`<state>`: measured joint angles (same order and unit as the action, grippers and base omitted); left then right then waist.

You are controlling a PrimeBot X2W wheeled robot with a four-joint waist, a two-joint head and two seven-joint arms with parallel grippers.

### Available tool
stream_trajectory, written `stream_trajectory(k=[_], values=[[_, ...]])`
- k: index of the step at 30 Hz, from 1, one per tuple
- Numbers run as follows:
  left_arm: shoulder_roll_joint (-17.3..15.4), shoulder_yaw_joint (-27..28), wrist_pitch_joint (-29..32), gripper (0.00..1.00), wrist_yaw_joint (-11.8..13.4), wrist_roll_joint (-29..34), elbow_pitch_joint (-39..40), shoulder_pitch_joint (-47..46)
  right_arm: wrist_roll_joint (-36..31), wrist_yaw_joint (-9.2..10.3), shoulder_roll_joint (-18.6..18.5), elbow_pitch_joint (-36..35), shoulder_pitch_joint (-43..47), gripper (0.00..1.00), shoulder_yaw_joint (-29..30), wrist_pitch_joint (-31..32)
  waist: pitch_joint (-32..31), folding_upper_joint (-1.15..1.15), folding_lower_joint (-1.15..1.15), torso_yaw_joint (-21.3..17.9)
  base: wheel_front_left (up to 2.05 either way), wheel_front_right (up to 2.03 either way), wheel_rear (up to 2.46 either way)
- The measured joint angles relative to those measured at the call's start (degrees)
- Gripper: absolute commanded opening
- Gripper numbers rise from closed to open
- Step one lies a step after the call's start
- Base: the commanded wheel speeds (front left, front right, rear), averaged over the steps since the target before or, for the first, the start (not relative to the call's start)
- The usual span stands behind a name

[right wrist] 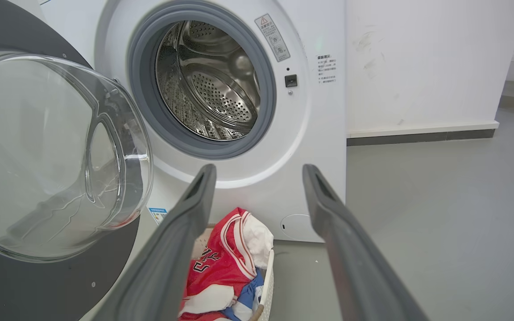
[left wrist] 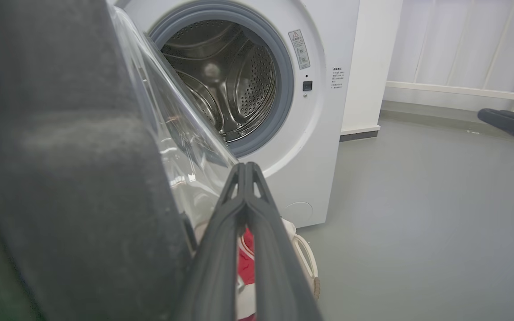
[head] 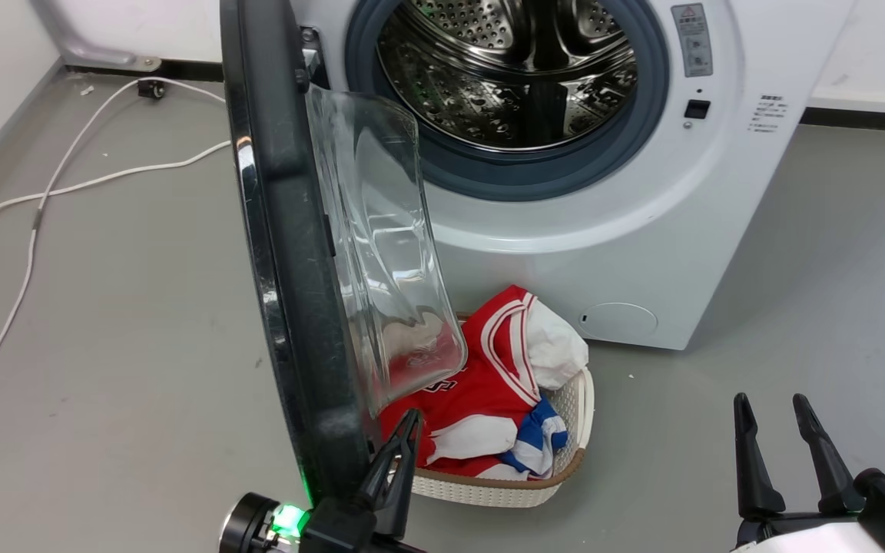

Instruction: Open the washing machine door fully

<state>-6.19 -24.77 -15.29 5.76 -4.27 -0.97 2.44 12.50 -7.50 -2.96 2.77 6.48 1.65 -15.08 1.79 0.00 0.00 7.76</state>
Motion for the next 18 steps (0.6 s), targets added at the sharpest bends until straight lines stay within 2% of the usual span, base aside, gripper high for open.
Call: stream_trajectory(k=[18], values=[[-0.8,11.3,0.1,0.00,1.9,-0.5,1.6,1.8,-0.2,0.00,0.0,0.0,-0.2,1.00,0.1,0.0,2.0,0.00,0.00,5.7,0.00,0.00,0.00]])
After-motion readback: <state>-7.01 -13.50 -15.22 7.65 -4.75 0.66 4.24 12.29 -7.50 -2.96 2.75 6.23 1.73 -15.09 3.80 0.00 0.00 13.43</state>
